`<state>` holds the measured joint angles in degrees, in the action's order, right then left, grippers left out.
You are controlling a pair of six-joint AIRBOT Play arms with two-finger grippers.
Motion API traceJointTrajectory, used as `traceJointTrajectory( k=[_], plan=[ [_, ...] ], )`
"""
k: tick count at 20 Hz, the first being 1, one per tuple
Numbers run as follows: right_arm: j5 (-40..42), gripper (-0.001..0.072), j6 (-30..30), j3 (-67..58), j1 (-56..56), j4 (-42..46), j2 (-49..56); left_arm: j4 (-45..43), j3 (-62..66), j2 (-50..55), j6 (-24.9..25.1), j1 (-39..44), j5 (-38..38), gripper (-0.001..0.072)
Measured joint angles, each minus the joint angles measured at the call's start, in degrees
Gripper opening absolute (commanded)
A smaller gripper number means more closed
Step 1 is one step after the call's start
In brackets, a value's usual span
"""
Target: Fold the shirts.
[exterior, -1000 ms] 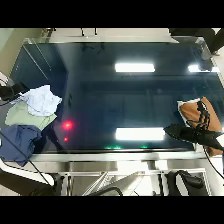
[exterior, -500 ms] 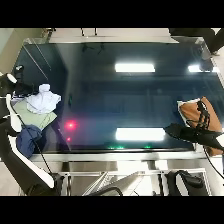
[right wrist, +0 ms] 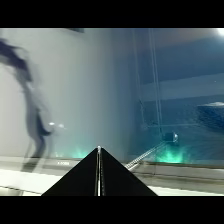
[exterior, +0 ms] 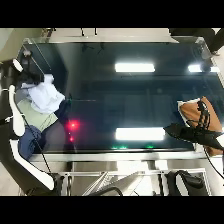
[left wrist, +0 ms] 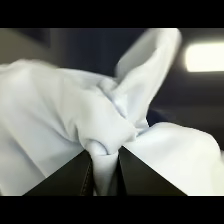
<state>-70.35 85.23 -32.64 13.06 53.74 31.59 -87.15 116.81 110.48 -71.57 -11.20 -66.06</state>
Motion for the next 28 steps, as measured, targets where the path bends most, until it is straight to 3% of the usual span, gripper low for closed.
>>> traceJointTrajectory(
  k=[3,8,12,19,20,21,23,25,26,28],
  plan=[
    [0.0,0.0017,0.0,0.0,0.0,0.0,0.0,10.5,0.1,-9.5,1.6,2.8,-0.7,0.0021],
    [0.0,0.0017,0.0,0.0,0.0,0.0,0.0,25.0,-3.1,-21.7,0.4,10.0,-9.8,0.0021],
    [-0.1,0.0018,0.0,0.0,0.0,0.0,0.0,29.5,-14.8,-28.0,-1.3,19.6,-12.5,0.0021],
    [-0.3,0.0018,0.0,0.0,0.0,0.0,0.0,31.5,-36.2,-29.6,-2.1,36.4,-0.5,0.0031],
    [-0.4,0.0017,-0.3,0.0,0.0,0.0,0.0,31.6,-37.4,-29.1,-2.2,37.5,0.7,0.0333],
    [-0.4,0.0019,-0.5,0.0,0.0,0.0,0.0,31.6,-38.4,-28.5,-2.2,38.3,1.1,0.0681],
    [-0.9,0.0044,-0.9,0.0,0.0,0.0,0.0,31.9,-39.5,-28.0,-3.3,38.6,1.2,0.069],
    [-2.0,0.0405,-2.1,0.0,0.0,-0.4,0.0,31.7,-39.8,-28.4,-4.5,37.0,-0.6,0.069],
    [-2.7,0.0461,-2.8,0.0,0.0,-0.9,0.1,31.7,-39.5,-28.9,-4.8,35.6,-2.4,0.069],
    [-3.6,0.0462,-4.6,0.0,-0.1,-2.5,0.4,31.7,-39.7,-30.6,-5.8,32.2,-6.3,0.069]
  ],
)
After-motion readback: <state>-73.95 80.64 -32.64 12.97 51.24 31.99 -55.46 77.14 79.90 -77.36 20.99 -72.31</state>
